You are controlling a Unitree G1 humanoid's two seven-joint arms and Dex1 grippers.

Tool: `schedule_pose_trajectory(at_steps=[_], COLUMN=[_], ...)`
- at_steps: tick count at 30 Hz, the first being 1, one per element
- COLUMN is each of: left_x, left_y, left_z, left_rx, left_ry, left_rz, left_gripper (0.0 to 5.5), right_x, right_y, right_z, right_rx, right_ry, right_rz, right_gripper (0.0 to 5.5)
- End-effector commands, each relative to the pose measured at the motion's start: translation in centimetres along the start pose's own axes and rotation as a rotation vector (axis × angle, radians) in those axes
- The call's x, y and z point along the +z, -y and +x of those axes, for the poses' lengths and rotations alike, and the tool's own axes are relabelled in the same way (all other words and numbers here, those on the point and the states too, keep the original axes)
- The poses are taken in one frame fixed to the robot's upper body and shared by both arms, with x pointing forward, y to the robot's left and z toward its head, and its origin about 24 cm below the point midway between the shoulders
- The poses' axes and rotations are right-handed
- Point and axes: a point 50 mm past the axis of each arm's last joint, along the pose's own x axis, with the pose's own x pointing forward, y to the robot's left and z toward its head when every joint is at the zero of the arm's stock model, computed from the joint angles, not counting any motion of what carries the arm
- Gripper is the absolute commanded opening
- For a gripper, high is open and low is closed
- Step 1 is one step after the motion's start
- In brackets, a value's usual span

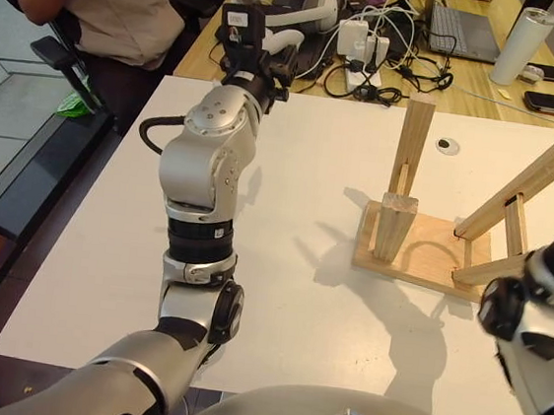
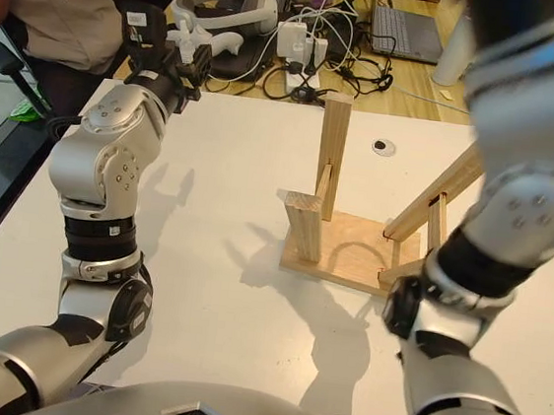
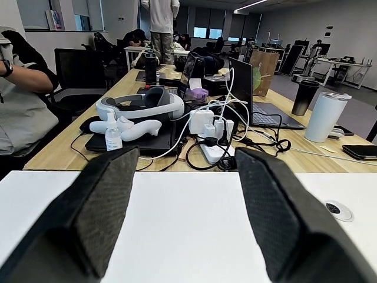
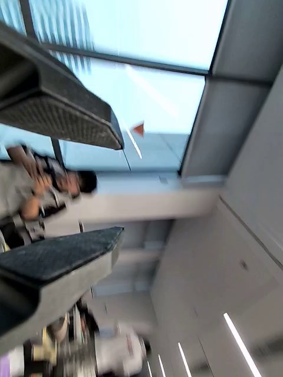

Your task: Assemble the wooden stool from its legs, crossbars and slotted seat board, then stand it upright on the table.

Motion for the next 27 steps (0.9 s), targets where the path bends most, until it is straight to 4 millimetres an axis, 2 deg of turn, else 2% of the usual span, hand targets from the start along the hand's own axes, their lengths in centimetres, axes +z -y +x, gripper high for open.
schedule_pose_trajectory(at_steps=[1, 3, 6, 7, 9, 10, 11, 13, 16, 17, 18, 22, 27], left_x=[-0.1, -0.5, -0.8, -0.8, -0.9, -1.0, -1.1, -1.4, -1.9, -2.0, -2.1, -2.1, -2.2], left_y=[-0.3, -0.2, -0.2, -0.3, -0.3, -0.2, -0.1, 0.0, 0.1, 0.2, 0.4, 0.4, 0.4], left_z=[0.3, 0.2, 0.1, 0.1, 0.0, 0.0, -0.1, -0.2, -0.4, -0.4, -0.4, -0.4, -0.3], left_rx=[0.028, 0.033, 0.036, 0.04, 0.043, 0.042, 0.04, 0.036, 0.036, 0.032, 0.025, 0.024, 0.022], left_ry=[0.005, -0.005, -0.01, -0.011, -0.012, -0.014, -0.018, -0.028, -0.047, -0.052, -0.055, -0.06, -0.067], left_rz=[-0.013, -0.015, -0.016, -0.016, -0.019, -0.021, -0.022, -0.02, -0.015, -0.012, -0.009, 0.005, 0.009], left_gripper=[3.04, 3.04, 3.04, 3.04, 3.04, 3.04, 3.04, 3.04, 3.04, 3.04, 3.04, 3.04, 3.04], right_x=[4.4, 3.6, 2.5, 1.8, -0.8, -2.4, -4.4, -7.7, -11.7, -12.4, -12.8, -14.4, -17.5], right_y=[8.6, 11.1, 15.7, 17.2, 19.4, 19.5, 18.8, 15.3, 7.3, 5.5, 4.6, 2.1, -1.0], right_z=[-1.6, -4.1, -9.6, -11.9, -18.6, -21.6, -24.5, -27.8, -28.9, -29.0, -28.7, -25.6, -22.8], right_rx=[-0.55, -0.706, -0.96, -1.053, -1.267, -1.331, -1.372, -1.356, -1.124, -1.072, -1.055, -0.911, -0.771], right_ry=[0.074, 0.003, -0.156, -0.231, -0.448, -0.559, -0.673, -0.835, -1.025, -1.067, -1.079, -1.089, -1.135], right_rz=[-0.866, -0.985, -1.081, -1.041, -0.884, -0.794, -0.686, -0.534, -0.305, -0.239, -0.183, -0.005, 0.182], right_gripper=[2.43, 2.43, 2.43, 2.43, 2.43, 2.43, 2.43, 2.43, 2.43, 2.43, 2.43, 2.43, 2.43])
